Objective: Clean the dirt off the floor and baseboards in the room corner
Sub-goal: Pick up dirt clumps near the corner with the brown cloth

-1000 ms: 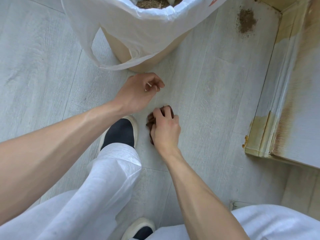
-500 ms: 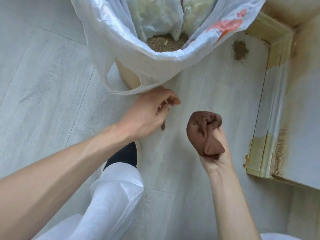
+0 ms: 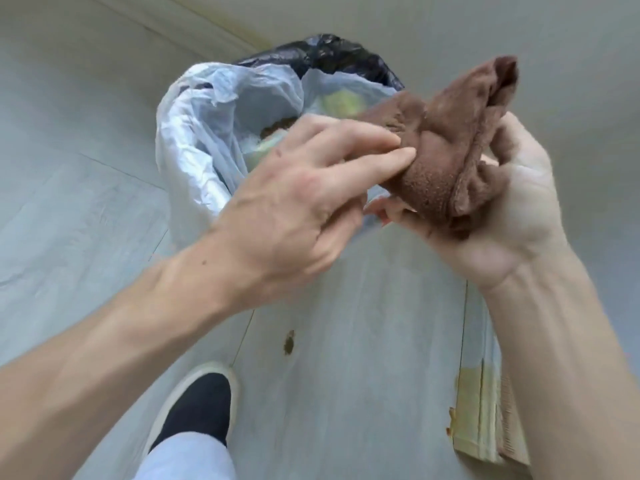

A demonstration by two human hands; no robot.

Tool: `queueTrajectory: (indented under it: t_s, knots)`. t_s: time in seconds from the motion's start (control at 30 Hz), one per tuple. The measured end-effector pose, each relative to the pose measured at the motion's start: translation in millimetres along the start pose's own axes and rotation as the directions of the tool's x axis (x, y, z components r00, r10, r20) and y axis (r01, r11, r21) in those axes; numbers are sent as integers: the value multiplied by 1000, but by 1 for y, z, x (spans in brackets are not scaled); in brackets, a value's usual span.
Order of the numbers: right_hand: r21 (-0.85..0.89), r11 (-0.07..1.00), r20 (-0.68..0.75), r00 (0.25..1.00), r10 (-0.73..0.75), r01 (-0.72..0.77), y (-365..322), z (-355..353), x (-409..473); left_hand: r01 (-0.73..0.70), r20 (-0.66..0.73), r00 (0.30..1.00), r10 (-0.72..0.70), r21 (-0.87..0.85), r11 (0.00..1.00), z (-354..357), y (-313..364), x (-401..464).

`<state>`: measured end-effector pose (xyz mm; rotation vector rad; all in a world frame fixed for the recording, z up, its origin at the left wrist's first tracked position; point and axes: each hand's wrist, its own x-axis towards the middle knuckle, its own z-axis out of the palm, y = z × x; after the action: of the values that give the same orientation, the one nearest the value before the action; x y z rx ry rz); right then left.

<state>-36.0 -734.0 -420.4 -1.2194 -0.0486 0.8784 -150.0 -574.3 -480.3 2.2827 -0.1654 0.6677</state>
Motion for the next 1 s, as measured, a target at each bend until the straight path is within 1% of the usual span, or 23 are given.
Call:
queueTrajectory:
  t_s: [0.03,0.1,0.17,0.23,0.3,0.37,0.43,0.47,0.5,0.57,0.6,0.63,0.67,0.7,0.73,0.77,0.8,0.83,0.87,0.9,0.93,0.97,1.0]
  knots:
    - [-61,997,-11,999,45,-45,-2,7,3,-5,32,999,4,42,999,3,-3,-1]
    - [-152,984,-20,996,91,-93,-8,14,8,-14,74,997,9,67,998,6,0,2]
    - [-209,975,-32,997,75,-80,-7,17,9,-19,86,996,12,81,997,6,-1,2]
    - [-205,977,-50,998,44,-53,-9,17,12,3,75,997,-9,74,997,2,-3,1]
    - [-229,973,-4,999,37,-37,-9,18,15,30,78,996,-35,61,998,0,-4,1]
    - [-258,965,-17,999,40,-43,-7,19,16,17,108,994,-21,37,999,1,-2,2]
    - [-226,973,-34,999,36,-43,-5,21,18,-10,145,989,6,27,1000,4,2,1]
    - [-210,977,-43,999,32,-40,-4,21,19,-8,136,991,5,23,1000,3,2,0]
    - [-186,982,-58,998,24,-34,-5,22,19,19,91,996,-19,3,1000,-2,4,1]
    - [-121,992,-61,998,12,-19,-7,21,20,87,-40,995,-89,-66,994,-12,7,6]
    - [-124,992,-81,997,0,-10,-9,20,21,91,-50,994,-95,-75,993,-15,8,9]
    - [-136,991,-102,995,-5,-9,-11,19,23,87,24,996,-86,-54,995,-16,10,14]
    - [-153,988,-121,993,-4,-14,-13,19,24,92,158,983,-91,1,996,-14,8,19]
    - [-179,984,-161,987,-5,-24,-14,21,26,128,298,942,-154,105,986,-13,4,22]
    - [-209,977,-223,975,-16,-32,-15,21,26,197,372,888,-270,222,955,-15,-3,26]
    - [-234,972,-278,960,-32,-36,-15,19,27,285,356,850,-388,309,907,-22,-11,32]
    - [-249,968,-306,951,-43,-36,-16,17,26,360,273,844,-462,351,864,-29,-16,38]
    - [-260,965,-309,950,-41,-43,-17,17,25,375,155,885,-440,323,869,-35,-17,43]
    - [-261,964,-308,951,-37,-47,-17,17,25,349,85,921,-379,251,903,-38,-10,45]
    - [-254,966,-296,955,-31,-47,-17,16,23,282,104,947,-303,178,943,-34,-3,44]
    - [-233,971,-290,957,-24,-46,-18,15,23,206,181,955,-235,165,964,-26,2,42]
    - [-218,975,-278,960,-15,-48,-19,15,22,177,298,926,-233,204,963,-19,4,39]
    - [-226,973,-275,961,-16,-49,-19,16,22,208,375,875,-307,282,937,-16,2,37]
